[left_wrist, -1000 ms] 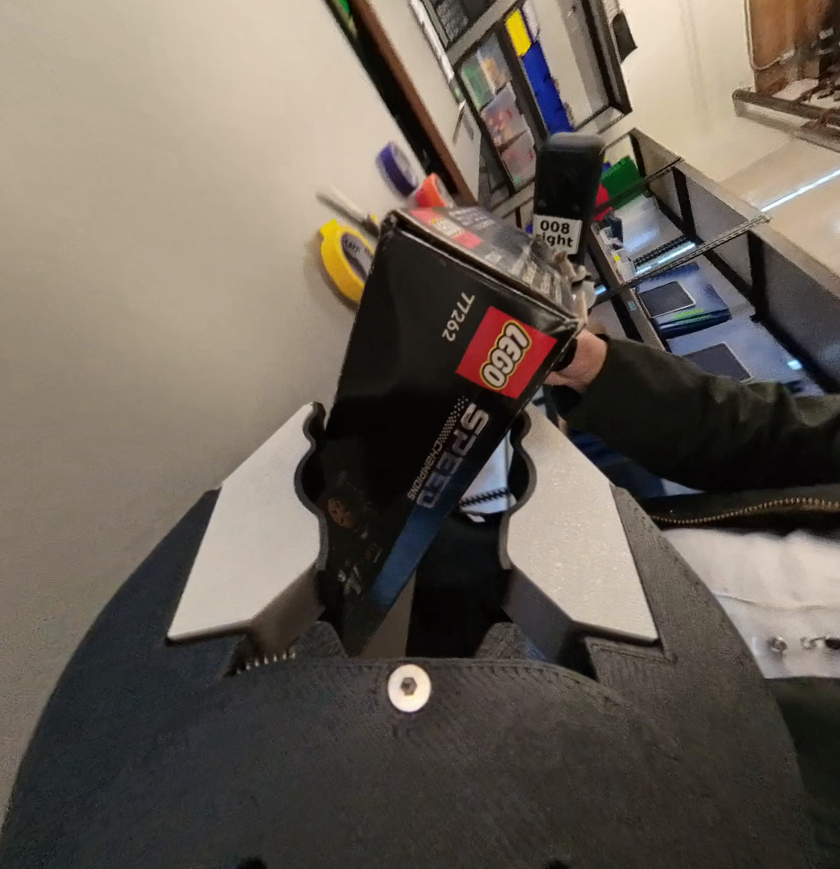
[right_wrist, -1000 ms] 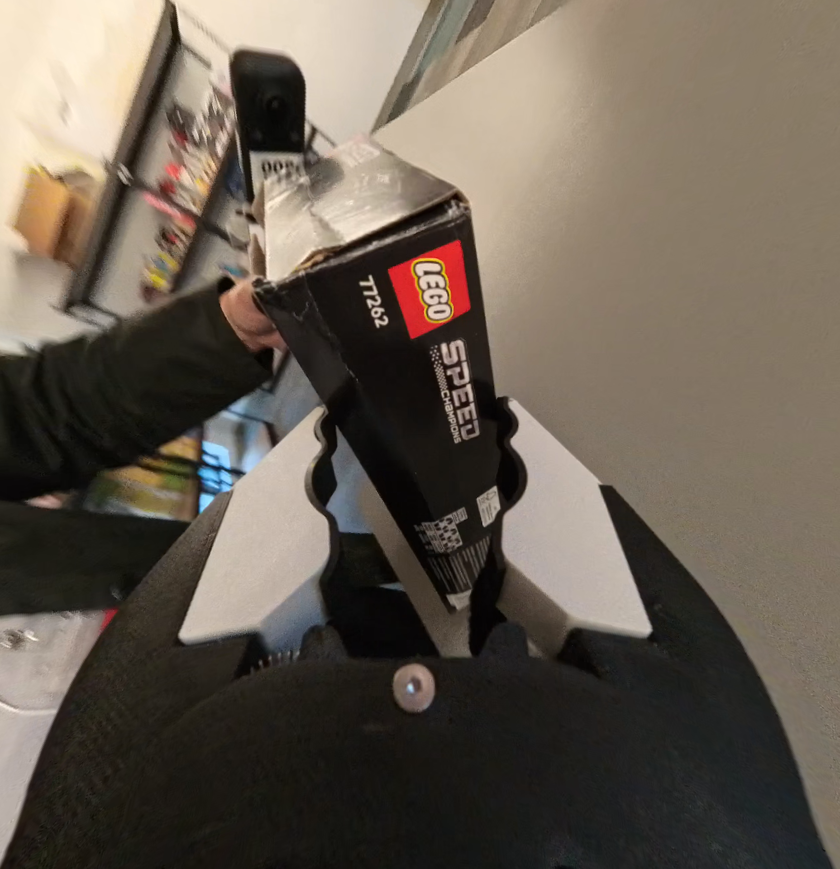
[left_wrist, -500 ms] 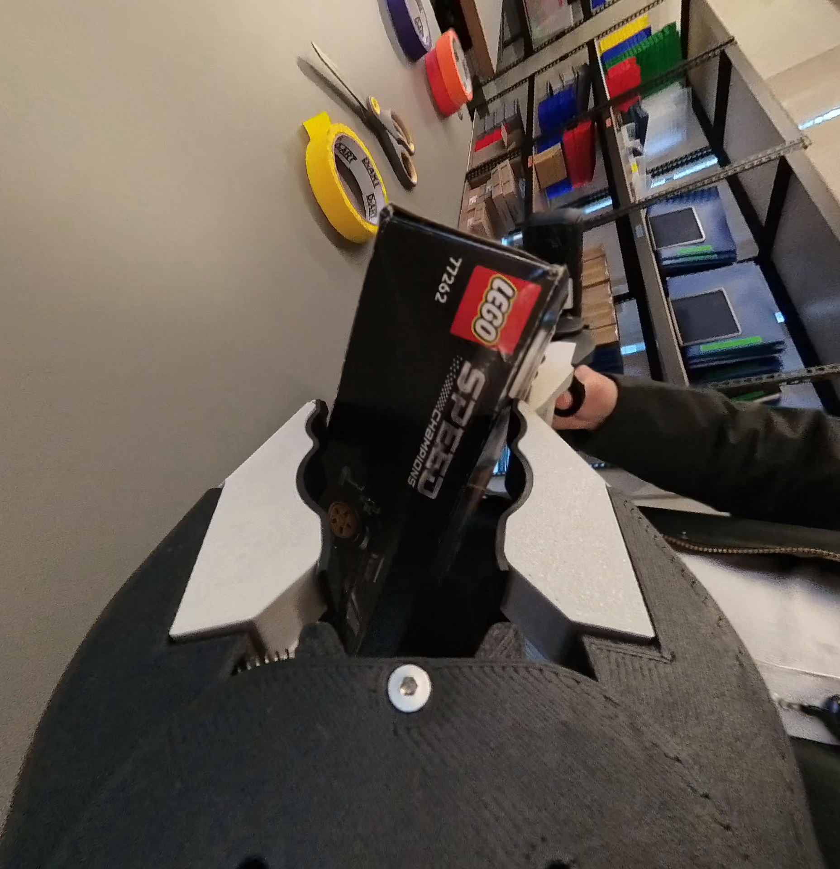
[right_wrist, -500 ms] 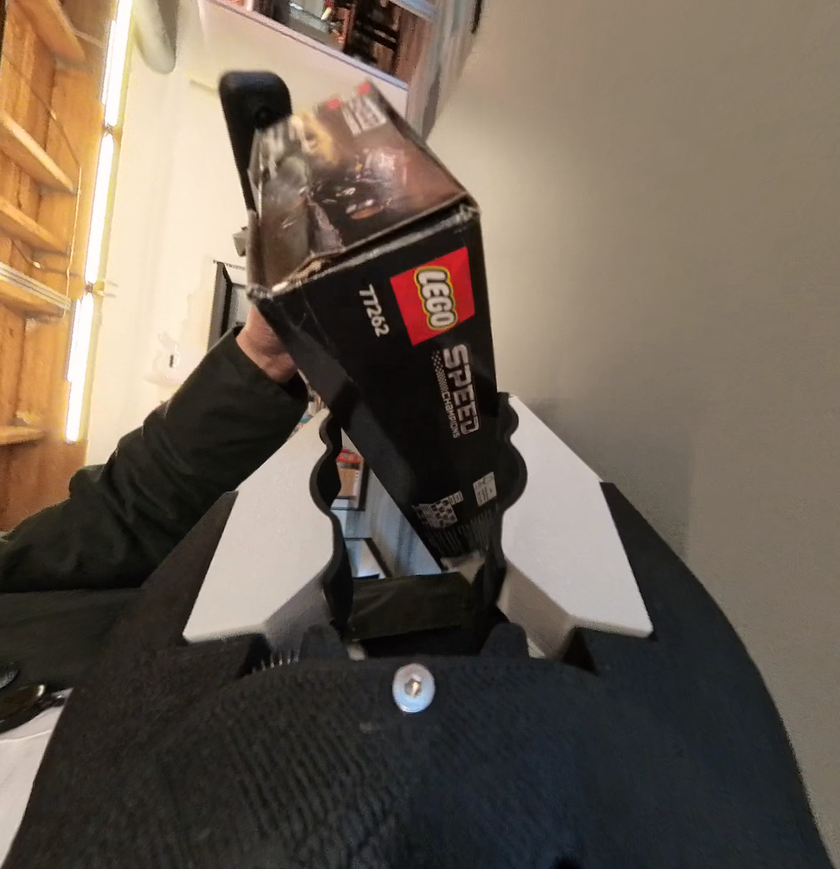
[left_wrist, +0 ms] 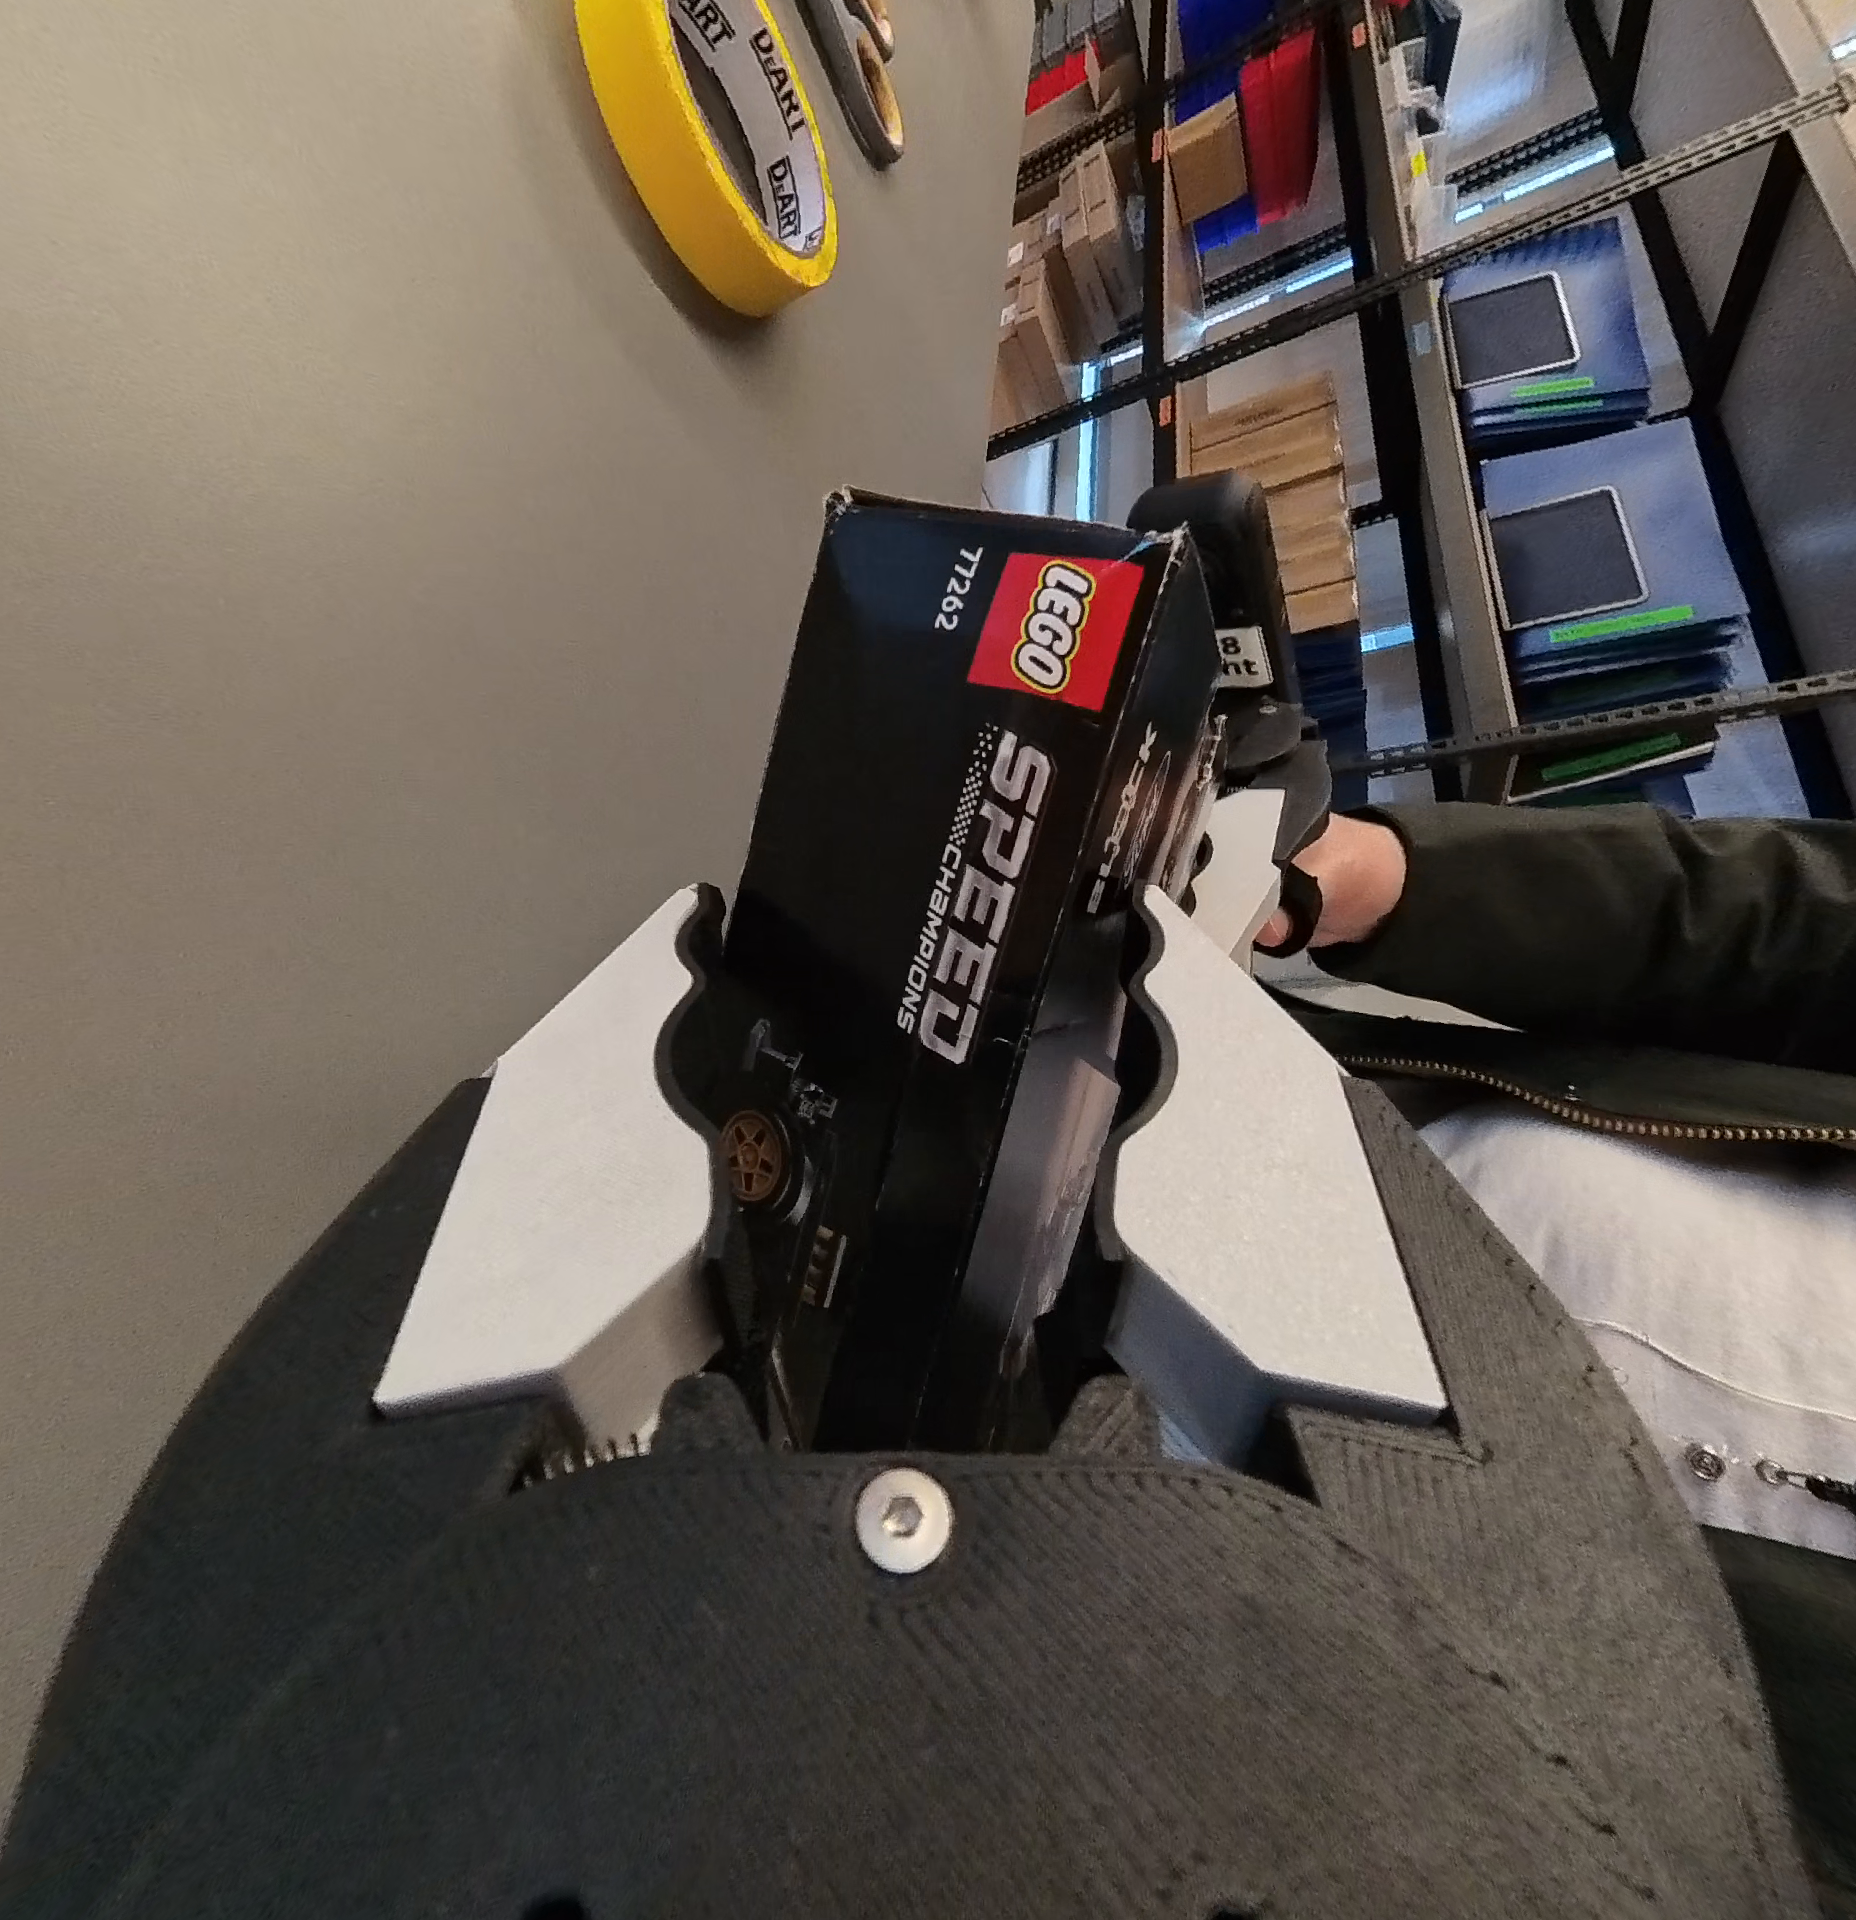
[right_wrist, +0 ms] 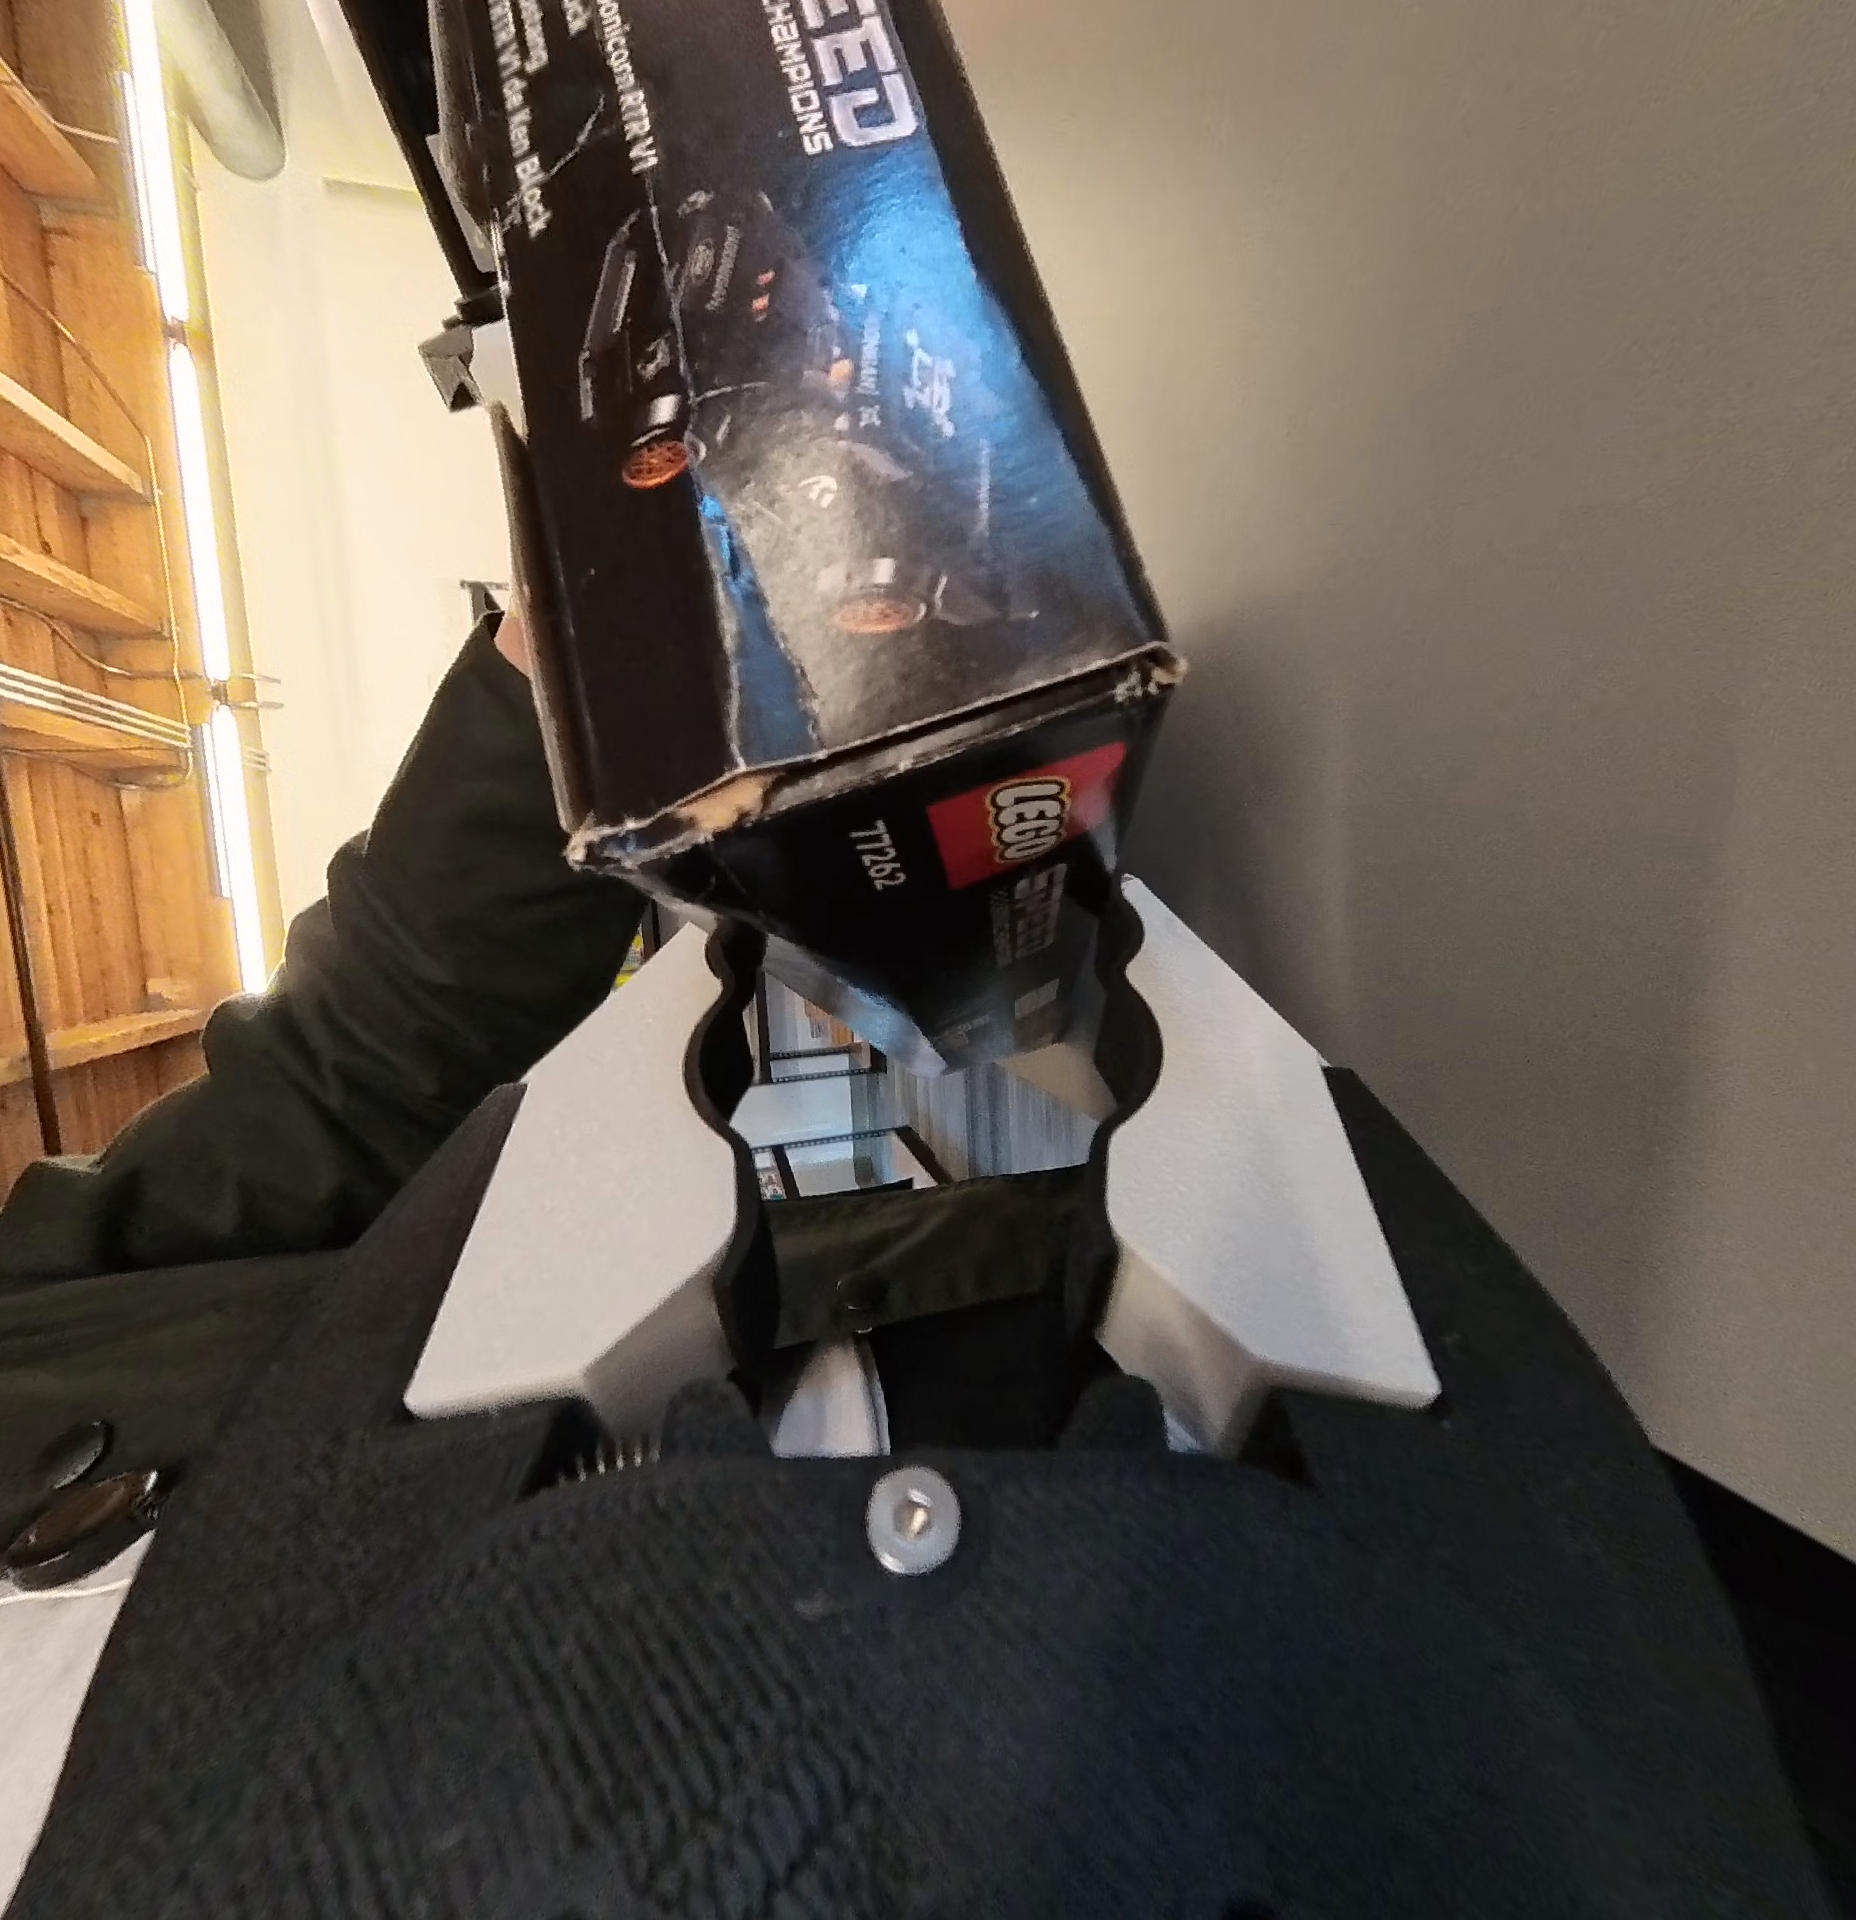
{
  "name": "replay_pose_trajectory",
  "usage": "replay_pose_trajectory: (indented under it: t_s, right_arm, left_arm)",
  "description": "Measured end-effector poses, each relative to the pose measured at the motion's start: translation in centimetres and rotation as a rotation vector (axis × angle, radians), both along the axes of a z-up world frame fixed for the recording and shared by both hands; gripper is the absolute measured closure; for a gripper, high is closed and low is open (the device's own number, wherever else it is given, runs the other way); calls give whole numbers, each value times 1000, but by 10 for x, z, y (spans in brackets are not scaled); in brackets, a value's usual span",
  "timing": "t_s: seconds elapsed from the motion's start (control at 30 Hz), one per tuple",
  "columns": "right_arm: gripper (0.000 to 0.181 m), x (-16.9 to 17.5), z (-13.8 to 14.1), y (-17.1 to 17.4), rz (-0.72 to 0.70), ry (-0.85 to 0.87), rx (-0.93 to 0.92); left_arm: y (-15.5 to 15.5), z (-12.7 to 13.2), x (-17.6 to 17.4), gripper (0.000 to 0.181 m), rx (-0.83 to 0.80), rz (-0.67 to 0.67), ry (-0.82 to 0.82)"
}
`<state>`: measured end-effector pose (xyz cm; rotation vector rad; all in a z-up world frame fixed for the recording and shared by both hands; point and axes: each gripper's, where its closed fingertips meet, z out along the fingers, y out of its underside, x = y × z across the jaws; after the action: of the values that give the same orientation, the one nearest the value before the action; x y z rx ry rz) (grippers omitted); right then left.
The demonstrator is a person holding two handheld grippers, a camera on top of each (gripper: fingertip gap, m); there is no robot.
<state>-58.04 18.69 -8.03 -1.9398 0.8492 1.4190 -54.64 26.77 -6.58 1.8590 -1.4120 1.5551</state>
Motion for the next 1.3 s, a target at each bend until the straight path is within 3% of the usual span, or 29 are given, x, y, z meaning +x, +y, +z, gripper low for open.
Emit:
replay_pose_trajectory:
  t_s: [1.3]
  right_arm:
    - [115, 14, 7, 23, 141, -44, 33]
  left_arm:
    - [25, 13, -1, 106, 44, 59, 29]
